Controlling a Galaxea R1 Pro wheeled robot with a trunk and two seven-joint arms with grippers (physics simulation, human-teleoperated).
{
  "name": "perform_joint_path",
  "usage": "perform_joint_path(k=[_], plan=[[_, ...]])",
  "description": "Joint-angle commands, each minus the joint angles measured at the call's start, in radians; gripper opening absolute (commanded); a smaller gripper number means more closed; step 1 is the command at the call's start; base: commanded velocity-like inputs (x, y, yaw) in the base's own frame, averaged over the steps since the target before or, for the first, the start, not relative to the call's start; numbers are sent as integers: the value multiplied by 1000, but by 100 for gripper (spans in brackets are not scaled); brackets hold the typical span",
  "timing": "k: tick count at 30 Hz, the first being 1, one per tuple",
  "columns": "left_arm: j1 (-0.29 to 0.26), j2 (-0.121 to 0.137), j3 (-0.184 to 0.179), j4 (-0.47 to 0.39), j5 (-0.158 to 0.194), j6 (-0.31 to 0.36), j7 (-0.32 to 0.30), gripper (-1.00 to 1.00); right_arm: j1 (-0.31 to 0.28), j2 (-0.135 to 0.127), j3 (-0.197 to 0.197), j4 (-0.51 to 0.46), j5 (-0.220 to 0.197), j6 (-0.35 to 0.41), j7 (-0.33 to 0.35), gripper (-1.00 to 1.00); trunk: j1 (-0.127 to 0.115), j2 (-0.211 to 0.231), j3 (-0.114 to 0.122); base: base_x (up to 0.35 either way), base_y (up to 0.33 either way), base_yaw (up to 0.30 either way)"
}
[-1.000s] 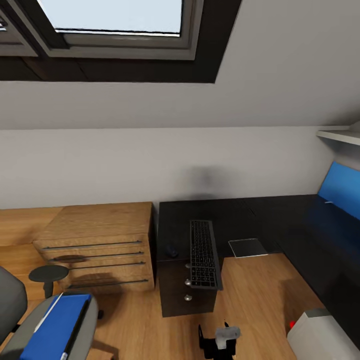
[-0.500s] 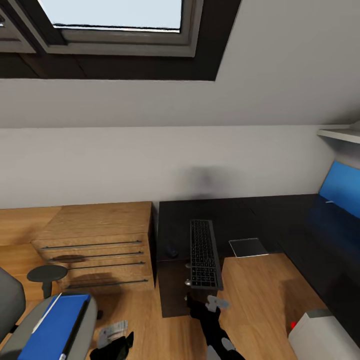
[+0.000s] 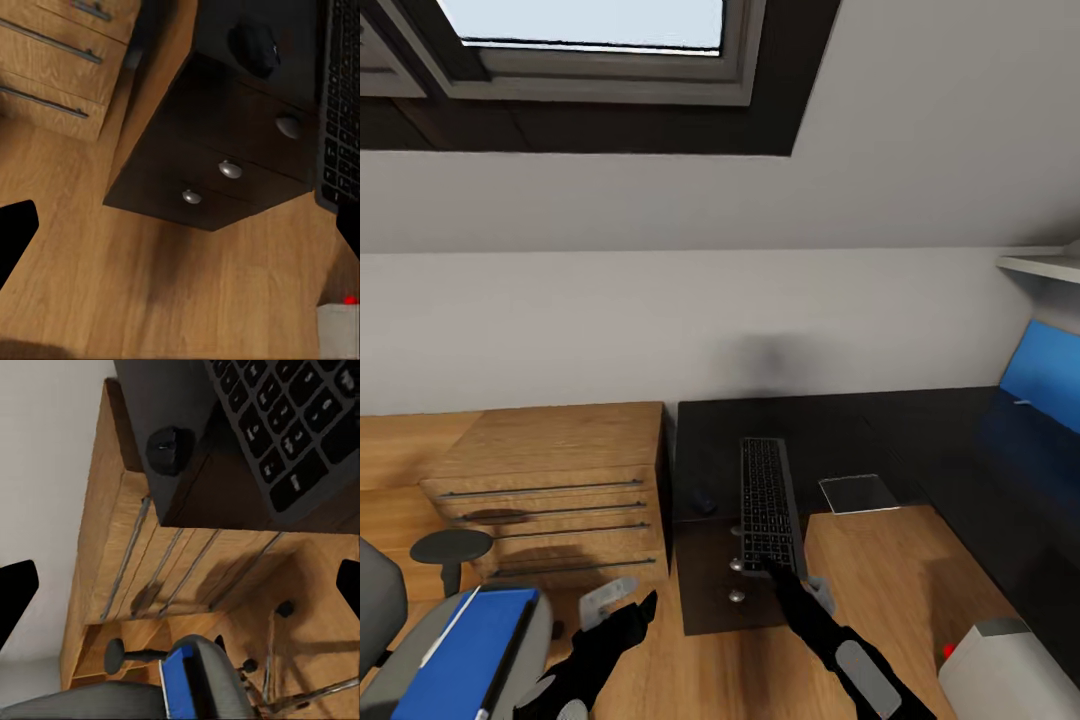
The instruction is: In the bedroom, organize the workspace by keeping the computer under the desk, ensuring the monitor is on the desk, placing the keyboard on the desk next to the monitor, placing the mouse on the desk next to the keyboard, moving the folder from the swivel chair onto the desk next to the mouse, stacking the notebook on top of the folder with the pen on top of the notebook, and positioning the swivel chair next to the desk.
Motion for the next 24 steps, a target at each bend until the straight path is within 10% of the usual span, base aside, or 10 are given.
perform_joint_path(k=[1, 2, 5, 11, 24], plan=[[0, -17, -15, -42, 63, 48, 8, 100, -1, -37, -2, 0, -83, 97, 11, 100, 4, -9, -5, 0, 0, 0], [0, -30, 2, -89, 208, 169, 8, 100, -1, -86, -3, -1, -181, 171, 14, 100, 8, -16, -8, 0, 0, 0], [0, -23, 13, -96, 265, 207, 8, 100, -1, -96, -1, -1, -213, 184, 16, 100, 20, -37, -17, 0, 0, 0], [0, 64, 21, -101, 296, 222, 4, 100, -1, -97, 10, -3, -205, 183, 18, 100, 43, -79, -36, 0, 0, 0], [0, 75, 17, -101, 292, 217, 9, 100, -1, -102, 5, 2, -200, 173, 17, 100, 92, -170, -77, 0, 0, 0]])
